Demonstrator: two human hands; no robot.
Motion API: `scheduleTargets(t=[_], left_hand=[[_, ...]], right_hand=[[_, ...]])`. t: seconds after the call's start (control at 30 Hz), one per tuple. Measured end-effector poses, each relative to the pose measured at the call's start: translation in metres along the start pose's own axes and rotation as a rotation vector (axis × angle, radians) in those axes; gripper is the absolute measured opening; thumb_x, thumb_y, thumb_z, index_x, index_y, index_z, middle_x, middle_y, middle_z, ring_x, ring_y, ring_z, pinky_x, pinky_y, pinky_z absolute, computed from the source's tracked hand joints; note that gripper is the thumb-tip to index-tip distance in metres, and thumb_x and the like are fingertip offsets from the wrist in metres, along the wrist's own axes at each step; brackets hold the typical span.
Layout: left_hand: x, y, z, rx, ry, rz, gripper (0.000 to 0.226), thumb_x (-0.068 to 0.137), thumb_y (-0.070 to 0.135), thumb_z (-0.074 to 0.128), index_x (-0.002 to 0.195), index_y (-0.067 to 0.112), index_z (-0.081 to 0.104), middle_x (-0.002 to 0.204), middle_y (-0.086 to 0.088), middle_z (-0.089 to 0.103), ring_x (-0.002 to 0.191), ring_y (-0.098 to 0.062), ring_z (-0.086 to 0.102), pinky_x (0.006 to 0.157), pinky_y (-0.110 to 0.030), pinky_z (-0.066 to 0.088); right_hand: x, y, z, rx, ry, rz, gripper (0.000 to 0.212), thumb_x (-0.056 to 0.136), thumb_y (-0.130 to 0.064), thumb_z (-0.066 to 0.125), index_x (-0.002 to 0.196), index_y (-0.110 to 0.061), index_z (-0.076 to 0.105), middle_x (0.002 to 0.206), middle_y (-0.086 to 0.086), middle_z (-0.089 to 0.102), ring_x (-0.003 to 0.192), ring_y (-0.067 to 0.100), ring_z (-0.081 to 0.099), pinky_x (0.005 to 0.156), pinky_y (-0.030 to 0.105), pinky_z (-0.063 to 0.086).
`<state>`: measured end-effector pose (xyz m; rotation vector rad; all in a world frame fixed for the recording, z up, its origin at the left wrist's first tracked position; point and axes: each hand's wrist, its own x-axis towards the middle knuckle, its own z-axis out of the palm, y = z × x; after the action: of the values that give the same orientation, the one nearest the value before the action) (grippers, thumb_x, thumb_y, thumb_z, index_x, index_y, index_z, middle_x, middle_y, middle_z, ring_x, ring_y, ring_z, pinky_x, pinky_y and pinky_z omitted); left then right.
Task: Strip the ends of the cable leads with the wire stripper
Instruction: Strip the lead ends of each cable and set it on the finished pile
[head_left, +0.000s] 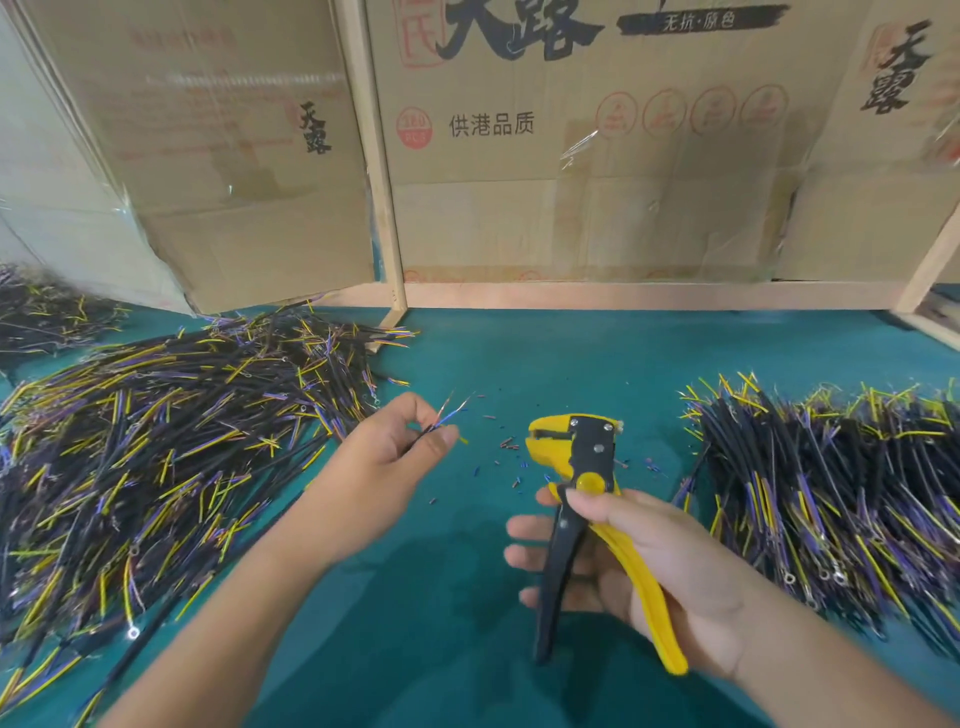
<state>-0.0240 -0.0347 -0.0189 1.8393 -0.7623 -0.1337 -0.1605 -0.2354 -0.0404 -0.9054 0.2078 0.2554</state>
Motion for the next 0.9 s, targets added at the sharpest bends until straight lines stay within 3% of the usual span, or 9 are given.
scheduleTargets(t=[0.13,0.23,0.4,0.57,0.73,0.83,0.9], left_hand=[[0.0,0.007,-0.003,-0.13,-0.013,0.0,0.038,0.098,0.044,0.043,0.077,0.015,0.056,0.057,0.007,0.024,0.049,-0.009,0.019,0.044,-0.019,0.019],[-0.001,0.01,-0.003,-0.175,-0.032,0.043,0.037,0.098,0.043,0.039,0.087,0.02,0.065,0.06,0.012,0.031,0.052,-0.008,0.02,0.047,-0.021,0.018],[0.001,0.022,0.012,-0.341,-0.045,0.041,0.021,0.097,0.036,0.05,0.085,0.021,0.059,0.066,0.005,0.043,0.056,-0.01,0.029,0.05,-0.02,0.026],[0.016,0.048,0.046,-0.408,-0.119,0.052,0.025,0.106,0.029,0.044,0.098,0.019,0.066,0.06,0.002,0.036,0.046,-0.007,0.021,0.043,-0.017,0.025],[0.04,0.086,0.092,-0.633,-0.311,-0.079,0.014,0.106,0.02,0.046,0.102,0.016,0.058,0.065,0.001,0.046,0.051,-0.009,0.029,0.046,-0.019,0.03],[0.059,0.109,0.117,-0.716,-0.262,-0.175,0.007,0.105,0.015,0.048,0.1,0.014,0.054,0.069,0.0,0.056,0.048,-0.008,0.04,0.045,-0.019,0.039],[0.073,0.126,0.131,-0.758,-0.229,-0.287,0.007,0.105,0.013,0.048,0.1,0.012,0.052,0.064,-0.003,0.059,0.042,-0.008,0.045,0.041,-0.019,0.045]], right_hand=[[-0.001,-0.004,0.004,0.048,0.071,-0.088,0.051,0.082,-0.027,0.065,0.13,-0.008,0.058,0.116,0.026,0.07,0.103,0.043,0.07,0.072,0.051,0.061],[0.001,-0.004,0.0,0.067,0.096,-0.079,0.051,0.079,-0.03,0.068,0.126,-0.009,0.061,0.104,0.021,0.071,0.094,0.04,0.072,0.07,0.05,0.06],[0.007,0.0,-0.004,0.061,0.131,-0.085,0.045,0.08,-0.03,0.068,0.12,-0.01,0.063,0.095,0.019,0.07,0.087,0.038,0.071,0.073,0.051,0.06],[0.009,0.002,-0.009,0.068,0.139,-0.104,0.041,0.081,-0.028,0.068,0.116,-0.008,0.066,0.093,0.02,0.069,0.084,0.039,0.072,0.072,0.05,0.061],[0.01,0.002,-0.007,0.086,0.156,-0.12,0.031,0.085,-0.022,0.064,0.11,-0.005,0.057,0.09,0.021,0.069,0.08,0.038,0.072,0.065,0.047,0.06],[0.014,0.003,-0.011,0.072,0.199,-0.103,0.017,0.1,-0.019,0.051,0.111,-0.006,0.052,0.086,0.019,0.07,0.08,0.036,0.073,0.064,0.045,0.06],[0.016,0.003,-0.012,0.068,0.214,-0.08,0.022,0.102,-0.02,0.05,0.115,-0.003,0.056,0.095,0.023,0.07,0.084,0.037,0.072,0.069,0.048,0.061]])
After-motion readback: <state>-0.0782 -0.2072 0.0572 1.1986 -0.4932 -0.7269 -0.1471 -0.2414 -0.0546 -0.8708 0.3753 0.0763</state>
